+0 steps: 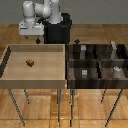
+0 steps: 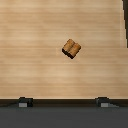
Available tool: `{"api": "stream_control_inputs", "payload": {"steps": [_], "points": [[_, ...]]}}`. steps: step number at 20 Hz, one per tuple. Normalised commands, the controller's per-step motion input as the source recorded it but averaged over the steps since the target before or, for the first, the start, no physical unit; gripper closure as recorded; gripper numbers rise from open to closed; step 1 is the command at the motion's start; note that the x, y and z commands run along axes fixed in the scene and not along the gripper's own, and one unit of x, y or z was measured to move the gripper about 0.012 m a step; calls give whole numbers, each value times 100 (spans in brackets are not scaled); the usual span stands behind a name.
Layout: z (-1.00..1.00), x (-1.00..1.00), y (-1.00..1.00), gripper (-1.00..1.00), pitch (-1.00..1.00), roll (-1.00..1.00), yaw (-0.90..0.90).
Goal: Place the loaf of bread into the appropriate compartment.
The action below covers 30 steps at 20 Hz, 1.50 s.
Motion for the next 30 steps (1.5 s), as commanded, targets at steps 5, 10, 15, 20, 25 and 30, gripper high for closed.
{"api": "stream_control_inputs", "payload": {"steps": [5,10,15,20,25,30], "points": [[0,80,0,-100,0,0,0],[0,100,0,-100,0,0,0],[-25,40,0,-100,0,0,0],[-100,0,0,-100,0,0,0],[-40,0,-20,-100,0,0,0],[-40,0,0,-100,0,0,0]]}}
